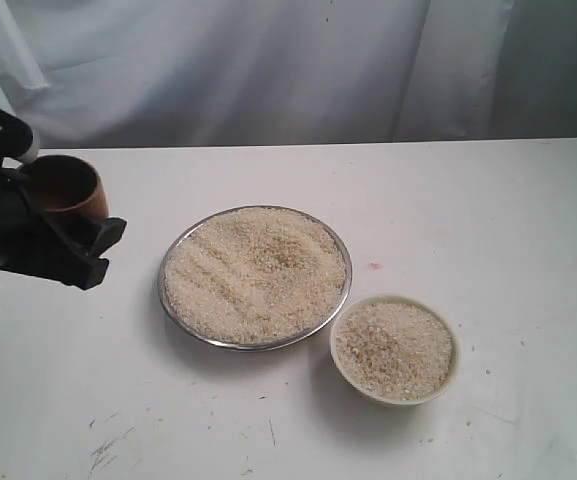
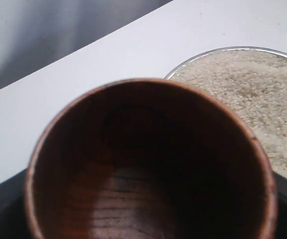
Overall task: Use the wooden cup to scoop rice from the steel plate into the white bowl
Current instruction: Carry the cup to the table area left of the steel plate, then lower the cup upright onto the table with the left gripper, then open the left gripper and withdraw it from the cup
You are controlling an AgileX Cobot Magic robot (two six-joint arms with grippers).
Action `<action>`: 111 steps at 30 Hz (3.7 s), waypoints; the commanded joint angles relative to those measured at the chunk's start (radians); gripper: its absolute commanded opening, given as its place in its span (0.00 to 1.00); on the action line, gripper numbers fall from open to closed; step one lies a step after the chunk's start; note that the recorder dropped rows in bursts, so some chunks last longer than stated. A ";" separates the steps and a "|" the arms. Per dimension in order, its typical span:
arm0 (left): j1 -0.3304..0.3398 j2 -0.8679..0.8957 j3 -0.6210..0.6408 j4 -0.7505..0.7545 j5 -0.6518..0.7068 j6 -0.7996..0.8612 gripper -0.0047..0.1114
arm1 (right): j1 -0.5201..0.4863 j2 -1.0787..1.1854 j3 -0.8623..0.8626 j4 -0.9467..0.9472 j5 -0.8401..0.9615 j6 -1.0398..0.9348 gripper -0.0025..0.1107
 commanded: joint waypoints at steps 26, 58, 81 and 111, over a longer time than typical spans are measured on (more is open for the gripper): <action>0.077 0.546 -0.053 0.107 -0.476 -0.247 0.04 | 0.001 0.003 0.004 0.003 -0.006 0.000 0.02; 0.175 0.737 -0.088 0.372 -0.646 -0.458 0.04 | 0.001 0.003 0.004 0.003 -0.006 0.000 0.02; 0.175 0.737 -0.088 0.304 -0.692 -0.562 0.86 | 0.001 0.003 0.004 0.003 -0.006 0.000 0.02; 0.175 0.020 -0.088 0.304 -0.295 -0.569 0.04 | 0.001 0.003 0.004 0.003 -0.006 0.000 0.02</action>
